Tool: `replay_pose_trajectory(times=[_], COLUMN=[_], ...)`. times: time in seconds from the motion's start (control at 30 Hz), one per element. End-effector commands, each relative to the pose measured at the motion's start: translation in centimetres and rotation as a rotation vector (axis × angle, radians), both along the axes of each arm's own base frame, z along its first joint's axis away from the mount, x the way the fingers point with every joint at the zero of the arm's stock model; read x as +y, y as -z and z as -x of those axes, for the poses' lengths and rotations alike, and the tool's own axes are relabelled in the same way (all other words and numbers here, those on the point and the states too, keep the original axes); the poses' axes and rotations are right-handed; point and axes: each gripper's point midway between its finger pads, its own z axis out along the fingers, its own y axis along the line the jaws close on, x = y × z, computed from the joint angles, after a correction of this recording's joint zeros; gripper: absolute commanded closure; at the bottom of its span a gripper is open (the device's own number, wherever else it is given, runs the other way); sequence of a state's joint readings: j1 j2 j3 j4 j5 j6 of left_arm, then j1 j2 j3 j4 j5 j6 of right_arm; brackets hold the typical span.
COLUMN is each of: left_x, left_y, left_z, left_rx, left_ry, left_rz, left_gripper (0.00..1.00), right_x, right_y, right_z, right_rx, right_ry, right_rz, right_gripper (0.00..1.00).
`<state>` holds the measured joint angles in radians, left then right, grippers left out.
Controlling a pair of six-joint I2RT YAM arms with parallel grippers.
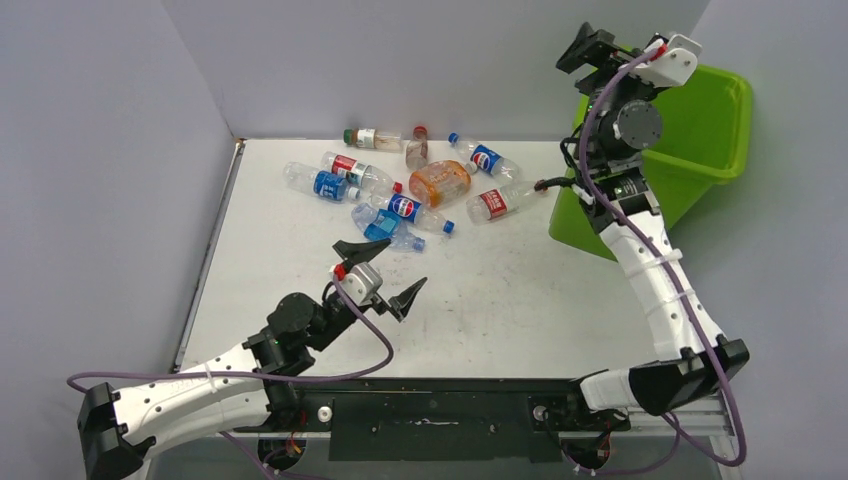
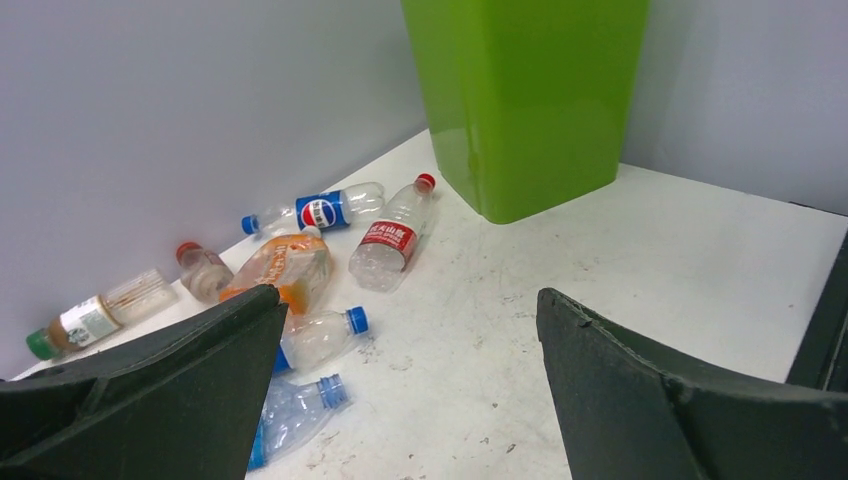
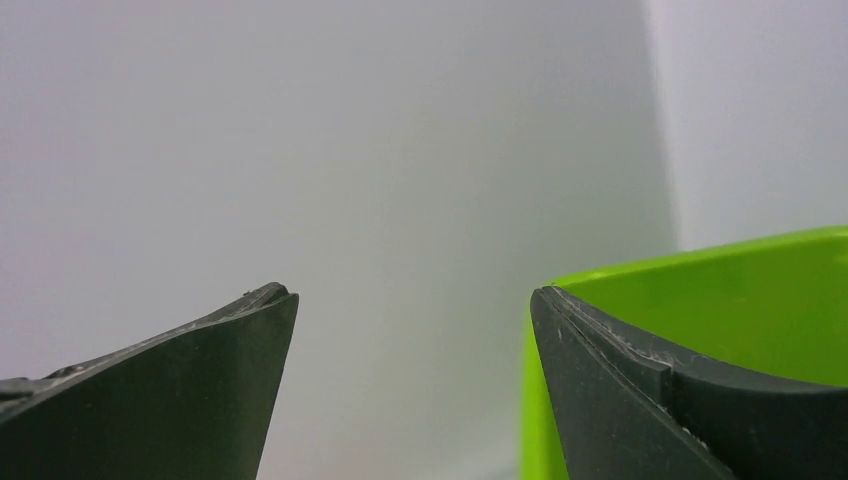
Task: Put the plastic bottles in the bin
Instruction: Place the plastic bottle in the trash bin, then pick up the plastic bottle at the center of the board.
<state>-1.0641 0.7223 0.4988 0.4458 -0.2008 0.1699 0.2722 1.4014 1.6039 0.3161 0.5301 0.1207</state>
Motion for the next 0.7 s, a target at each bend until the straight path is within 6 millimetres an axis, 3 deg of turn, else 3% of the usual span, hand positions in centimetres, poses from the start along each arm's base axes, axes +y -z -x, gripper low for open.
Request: replay_pose_trajectory(times=[0.0, 0.07, 0.17, 0.33, 0.5, 0.67], left_x=[1.2, 1.7, 3.0, 3.9, 4.6, 5.2], left_y=[-1.3, -0.6, 0.0, 0.1, -1.0, -1.6], left_z=[-1.5, -2.6, -4.3, -5.1, -4.4, -3.9], left_rx=[-0.008, 0.005, 0.028, 0.035, 0.001, -0.032], left_ry=[-0.11, -0.181, -0.313, -0.375, -0.358, -0.352], left_rz=[0.031, -0.005, -0.043, -0.05, -0.047, -0.021], left_gripper=[0.04, 0.04, 0.04, 0.04, 0.04, 0.04], right_x=[7.7, 11.2, 16.2, 22.2, 24.4, 24.7], right_y=[-4.5, -2.6, 2.2, 12.9, 24.2, 32.4], right_z=[5.5, 7.0, 8.6, 9.6, 9.4, 5.8], right_rx=[-0.149, -0.125, -0.037, 0.202, 0.404, 0.573], right_ry=[-0.374, -0.509, -0.681, -0.889, -0.937, -0.913], right_rz=[0.005, -0.008, 0.002, 0.014, 0.005, -0.009], right_gripper=[0.1, 0.1, 0.09, 0.07, 0.07, 0.05])
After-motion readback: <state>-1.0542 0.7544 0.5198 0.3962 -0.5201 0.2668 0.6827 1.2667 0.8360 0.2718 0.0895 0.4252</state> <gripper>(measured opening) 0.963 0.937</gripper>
